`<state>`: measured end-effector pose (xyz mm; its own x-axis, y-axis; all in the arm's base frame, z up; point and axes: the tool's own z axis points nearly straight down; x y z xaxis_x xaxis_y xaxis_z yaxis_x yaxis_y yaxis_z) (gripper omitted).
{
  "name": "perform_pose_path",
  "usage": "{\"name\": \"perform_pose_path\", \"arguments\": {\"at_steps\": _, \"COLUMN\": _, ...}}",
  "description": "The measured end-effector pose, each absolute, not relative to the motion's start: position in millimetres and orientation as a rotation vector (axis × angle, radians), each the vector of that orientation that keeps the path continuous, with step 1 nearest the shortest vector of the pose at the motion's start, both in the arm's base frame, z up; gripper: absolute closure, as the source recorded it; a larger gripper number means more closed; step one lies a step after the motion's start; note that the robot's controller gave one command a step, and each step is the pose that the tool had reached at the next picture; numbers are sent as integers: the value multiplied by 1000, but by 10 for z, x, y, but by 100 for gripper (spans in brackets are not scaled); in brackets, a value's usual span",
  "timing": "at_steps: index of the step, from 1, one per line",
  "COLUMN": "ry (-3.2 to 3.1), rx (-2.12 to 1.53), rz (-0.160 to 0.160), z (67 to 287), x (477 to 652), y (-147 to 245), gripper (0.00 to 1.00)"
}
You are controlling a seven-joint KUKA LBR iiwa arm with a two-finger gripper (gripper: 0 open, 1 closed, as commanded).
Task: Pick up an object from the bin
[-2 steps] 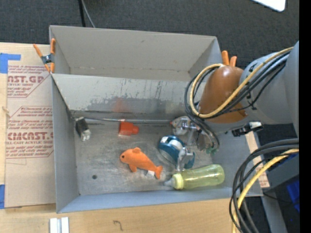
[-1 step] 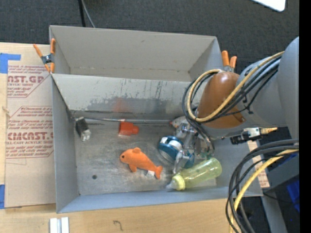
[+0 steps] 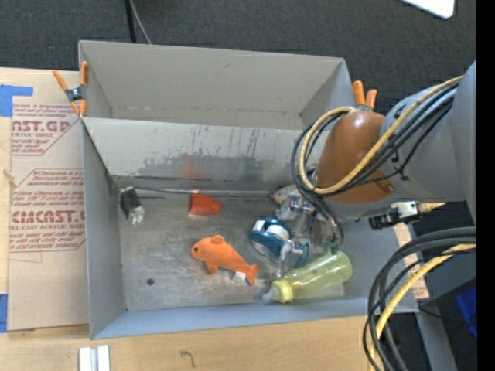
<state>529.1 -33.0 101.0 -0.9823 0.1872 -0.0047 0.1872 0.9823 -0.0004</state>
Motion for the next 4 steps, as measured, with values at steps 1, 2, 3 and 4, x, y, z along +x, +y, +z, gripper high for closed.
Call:
{"name": "perform_pose_path", "arguments": {"at_steps": 1, "ry": 3085, "rx": 357, "rz": 2, "z": 758, "x": 5293, "y": -340, "gripper": 0}}
{"name": "perform_pose_path", "arguments": {"at_steps": 2, "ry": 3070, "rx": 559, "rz": -2, "z": 736, "x": 5226, "y": -287, "gripper": 100}}
{"name": "perform_pose_path", "arguments": {"at_steps": 3, "ry": 3070, "rx": 558, "rz": -2, "z": 736, "x": 5226, "y": -287, "gripper": 100}}
{"name": "perform_pose_path", "arguments": {"at_steps": 4, "ry": 3072, "rx": 559, "rz": -2, "z": 740, "x": 5229, "y": -288, "gripper": 100}}
